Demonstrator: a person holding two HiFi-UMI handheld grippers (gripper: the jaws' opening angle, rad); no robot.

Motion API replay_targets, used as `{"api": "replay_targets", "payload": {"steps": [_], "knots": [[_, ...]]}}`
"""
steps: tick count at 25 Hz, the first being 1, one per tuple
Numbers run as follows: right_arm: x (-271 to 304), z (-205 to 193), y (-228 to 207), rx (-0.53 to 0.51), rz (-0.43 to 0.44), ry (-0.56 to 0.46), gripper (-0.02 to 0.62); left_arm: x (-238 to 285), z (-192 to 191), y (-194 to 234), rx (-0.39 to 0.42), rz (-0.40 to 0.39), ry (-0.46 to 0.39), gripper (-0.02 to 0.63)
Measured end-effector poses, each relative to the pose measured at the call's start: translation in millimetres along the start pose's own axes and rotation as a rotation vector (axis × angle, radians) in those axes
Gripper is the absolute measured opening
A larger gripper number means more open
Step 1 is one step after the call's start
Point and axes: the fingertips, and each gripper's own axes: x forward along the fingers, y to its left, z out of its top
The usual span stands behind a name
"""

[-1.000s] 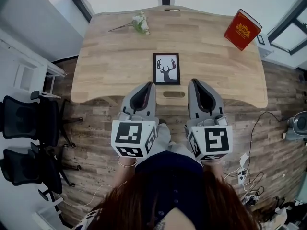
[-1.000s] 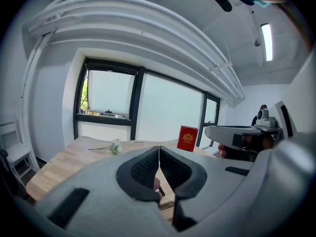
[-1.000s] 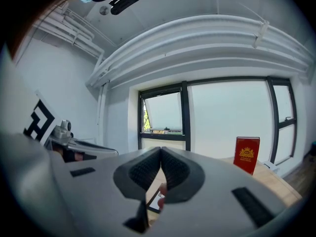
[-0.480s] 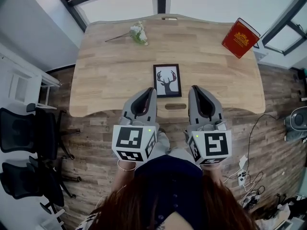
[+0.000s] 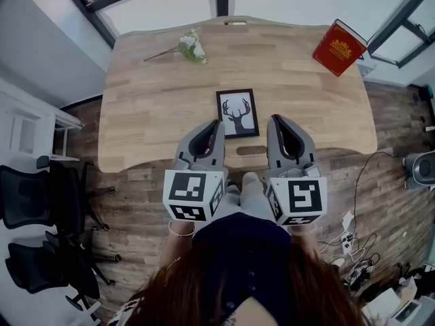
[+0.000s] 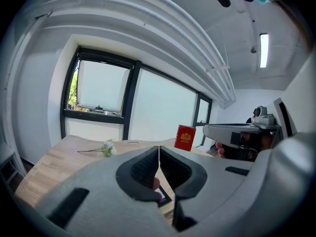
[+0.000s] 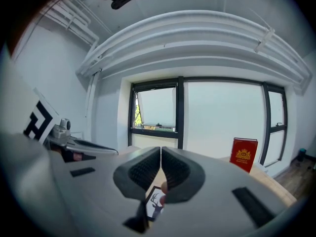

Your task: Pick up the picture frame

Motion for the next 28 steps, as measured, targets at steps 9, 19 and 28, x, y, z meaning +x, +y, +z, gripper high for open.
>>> {"api": "replay_targets", "payload": {"steps": [9,19,28], "knots": [[27.5,-10.0,-12.9,-0.012,0.005,0.03,0.026,26.8,0.0,9.5,-0.002,-0.009,0.005,0.029],[66.2,-28.6,-36.3,-0.034,0.024,0.087,0.027,68.2,-8.5,21.5,-0.032,-0.017,0.03,0.031],[97.3,-56.1,-47.8,-0.04,0.07,0.168,0.028,97.6,-26.4,35.2,-0.069,0.005,0.082,0.031]]}}
